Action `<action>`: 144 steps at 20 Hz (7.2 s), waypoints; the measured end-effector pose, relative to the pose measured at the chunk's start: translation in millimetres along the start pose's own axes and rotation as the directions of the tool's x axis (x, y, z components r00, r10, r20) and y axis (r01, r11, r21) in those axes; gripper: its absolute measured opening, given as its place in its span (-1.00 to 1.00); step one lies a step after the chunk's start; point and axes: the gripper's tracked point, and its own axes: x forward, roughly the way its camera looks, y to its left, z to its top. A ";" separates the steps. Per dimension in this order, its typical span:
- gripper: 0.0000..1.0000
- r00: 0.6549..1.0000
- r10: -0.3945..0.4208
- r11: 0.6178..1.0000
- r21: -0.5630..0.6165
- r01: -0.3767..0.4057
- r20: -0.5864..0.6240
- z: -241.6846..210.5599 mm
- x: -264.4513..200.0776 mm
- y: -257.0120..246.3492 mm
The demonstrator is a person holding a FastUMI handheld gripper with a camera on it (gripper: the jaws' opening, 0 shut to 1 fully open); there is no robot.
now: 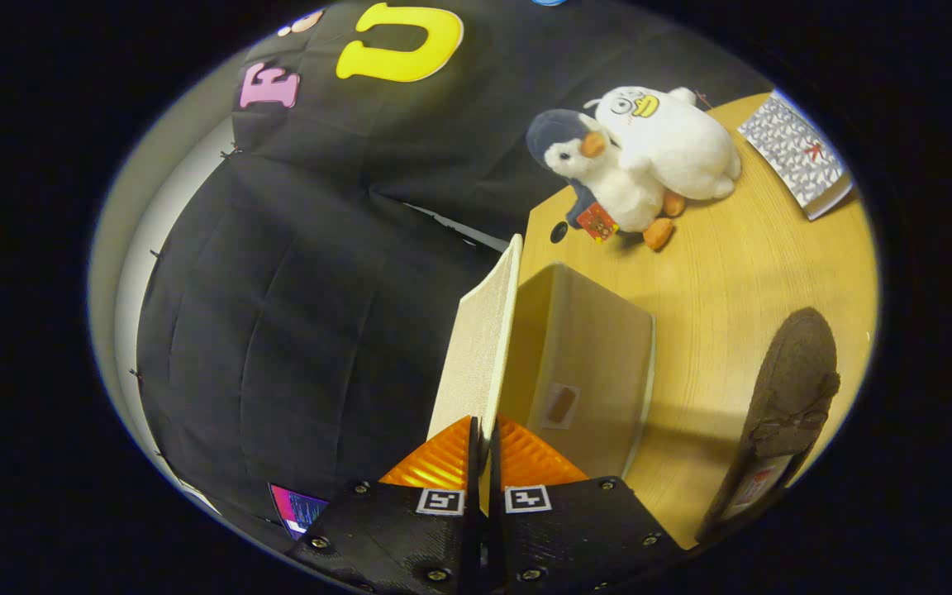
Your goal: Open the storage box then place both shoes into the box .Put the left shoe in first, then the right shoe, with the right side of both shoes facing outward in a uniform manner.
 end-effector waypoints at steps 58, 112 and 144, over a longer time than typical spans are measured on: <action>0.69 0.892 -0.379 0.788 -0.418 0.451 0.248 84.7 26.1 83.8; -0.99 0.689 -0.709 0.701 -0.043 0.712 -0.150 -33.1 -91.5 -251.5; -0.99 0.778 -0.600 0.740 -0.497 0.453 -0.185 12.8 100.0 -46.2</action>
